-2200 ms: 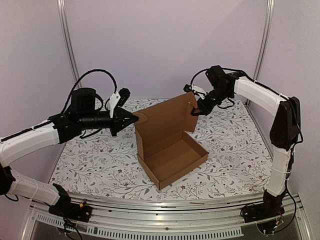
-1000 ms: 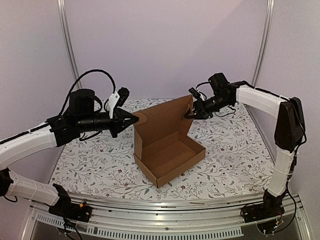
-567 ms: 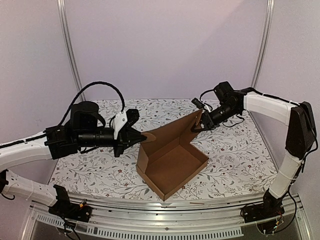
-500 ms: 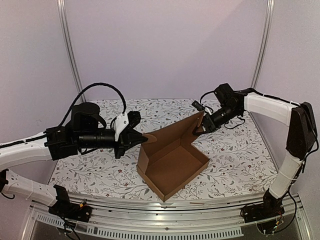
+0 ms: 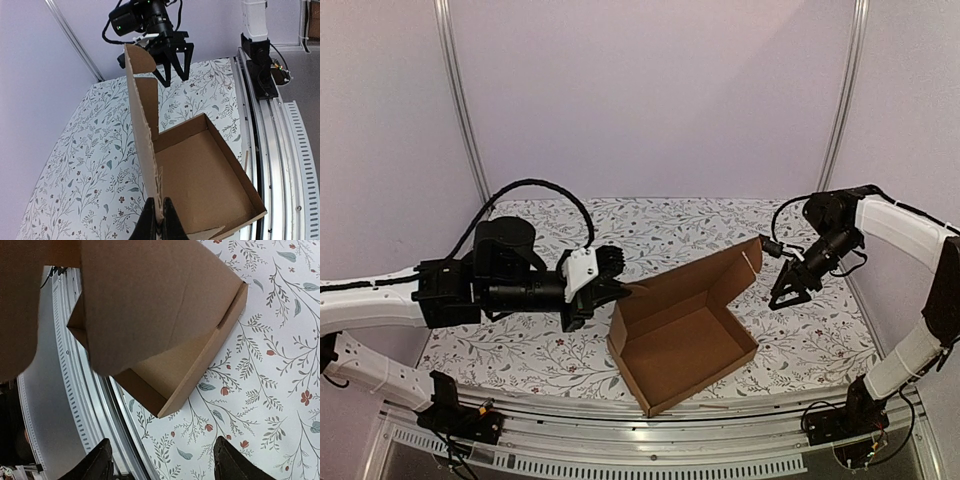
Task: Fold the paper box
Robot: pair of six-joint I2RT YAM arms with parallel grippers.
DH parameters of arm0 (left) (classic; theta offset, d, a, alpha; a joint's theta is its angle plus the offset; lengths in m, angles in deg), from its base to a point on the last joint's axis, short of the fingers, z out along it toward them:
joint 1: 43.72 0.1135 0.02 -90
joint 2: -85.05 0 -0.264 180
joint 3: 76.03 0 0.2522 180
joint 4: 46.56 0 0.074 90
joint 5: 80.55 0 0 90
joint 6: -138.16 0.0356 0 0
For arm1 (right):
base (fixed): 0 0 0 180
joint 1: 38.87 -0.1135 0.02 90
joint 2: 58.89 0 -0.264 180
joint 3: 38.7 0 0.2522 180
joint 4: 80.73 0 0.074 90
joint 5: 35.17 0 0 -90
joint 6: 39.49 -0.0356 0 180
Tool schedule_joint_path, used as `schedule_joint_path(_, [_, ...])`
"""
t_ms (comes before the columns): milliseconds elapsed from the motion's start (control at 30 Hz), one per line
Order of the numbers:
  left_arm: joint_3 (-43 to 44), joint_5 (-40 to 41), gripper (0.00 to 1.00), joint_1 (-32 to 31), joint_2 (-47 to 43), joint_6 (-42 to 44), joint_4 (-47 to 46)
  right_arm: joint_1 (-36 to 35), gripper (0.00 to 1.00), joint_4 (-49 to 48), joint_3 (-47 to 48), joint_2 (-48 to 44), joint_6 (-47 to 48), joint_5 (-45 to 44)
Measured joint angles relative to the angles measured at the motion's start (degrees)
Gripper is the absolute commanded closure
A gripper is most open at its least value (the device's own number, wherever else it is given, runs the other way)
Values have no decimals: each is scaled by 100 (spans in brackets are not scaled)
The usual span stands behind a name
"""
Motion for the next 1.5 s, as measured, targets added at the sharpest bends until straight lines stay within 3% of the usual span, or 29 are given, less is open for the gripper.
schedule_joint_path(167, [177,118,100,-138,166,153,118,573,32,339,-4,-59,876,-17])
schedule_joint_path(367, [208,177,100,-149,186,210,151,577,35,-476,96,271,103,-509])
schedule_joint_path(600, [214,232,100,-173,188,203,155,-339,32,-1274,726,1648,-831,-922])
schedule_joint_path(733, [219,345,100,-262,195,205,179,-1071,32,-1364,732,2000,-1064,-890])
schedule_joint_path(833, [219,494,100,-374,195,205,225,-1126,33,-1397,732,2020,-1207,-920])
schedule_joint_path(1133, [358,1095,100,-876,295,374,396,-651,32,-1436,455,1917,-1019,-1342])
schedule_joint_path(1333, [767,1377,100,-1294,599,625,748,306,31,-1147,208,1812,-413,-1504])
schedule_joint_path(1500, [841,1521,100,-1303,619,804,914,538,31,-1021,26,1403,-225,-1453])
